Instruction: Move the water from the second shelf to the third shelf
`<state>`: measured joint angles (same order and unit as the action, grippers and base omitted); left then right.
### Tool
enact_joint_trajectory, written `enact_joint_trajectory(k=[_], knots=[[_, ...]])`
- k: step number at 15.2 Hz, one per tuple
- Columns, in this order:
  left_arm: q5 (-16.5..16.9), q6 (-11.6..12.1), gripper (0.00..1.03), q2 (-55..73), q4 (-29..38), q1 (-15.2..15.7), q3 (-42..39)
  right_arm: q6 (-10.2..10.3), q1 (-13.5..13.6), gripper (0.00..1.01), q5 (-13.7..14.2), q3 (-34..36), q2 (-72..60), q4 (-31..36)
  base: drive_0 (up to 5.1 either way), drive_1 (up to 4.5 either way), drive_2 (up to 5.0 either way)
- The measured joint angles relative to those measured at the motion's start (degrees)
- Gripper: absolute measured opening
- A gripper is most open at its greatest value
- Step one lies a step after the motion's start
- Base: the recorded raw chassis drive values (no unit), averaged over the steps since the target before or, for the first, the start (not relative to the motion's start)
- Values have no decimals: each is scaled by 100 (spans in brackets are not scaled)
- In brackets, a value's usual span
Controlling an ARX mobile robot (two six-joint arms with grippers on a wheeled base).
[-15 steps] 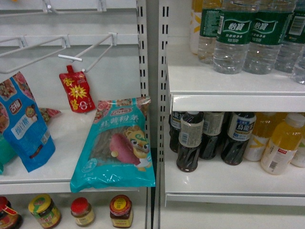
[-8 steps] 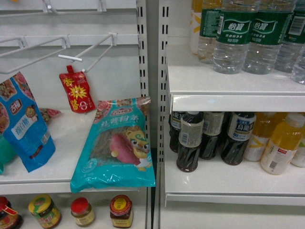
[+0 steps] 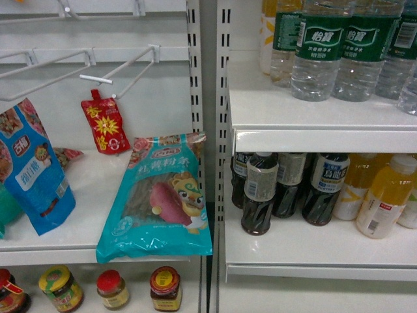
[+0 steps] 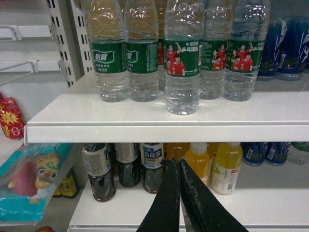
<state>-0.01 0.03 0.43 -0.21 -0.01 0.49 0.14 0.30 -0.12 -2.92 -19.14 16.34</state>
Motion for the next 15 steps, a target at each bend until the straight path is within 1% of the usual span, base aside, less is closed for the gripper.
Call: enact_joint_trajectory(k=[1,2,7,9,10,11,14,15], knots=[[0,0,98,0,0,0,2,0,0,2,-2,68,155,-103,0,0,0],[0,0,98,0,0,0,2,0,0,2,2,225,267,61,0,0,0],[0,0,98,0,0,0,0,0,0,2,2,234,907,-610,0,0,0],[-4,0,98,0,-2,0,0,0,0,2,11,229,1823,-1674,0,0,0],[2,0,98,0,2,0,0,0,0,2,20,210,1886,-1598,0,0,0],[-2,0,98,0,0,0,0,0,0,2,15,229,1882,-1681,0,0,0],[0,0,98,0,2,0,0,0,0,2,15,229,1891,-1657,0,0,0],[0,0,98,0,2,0,0,-2,0,10,15,229,1891,-1655,0,0,0]])
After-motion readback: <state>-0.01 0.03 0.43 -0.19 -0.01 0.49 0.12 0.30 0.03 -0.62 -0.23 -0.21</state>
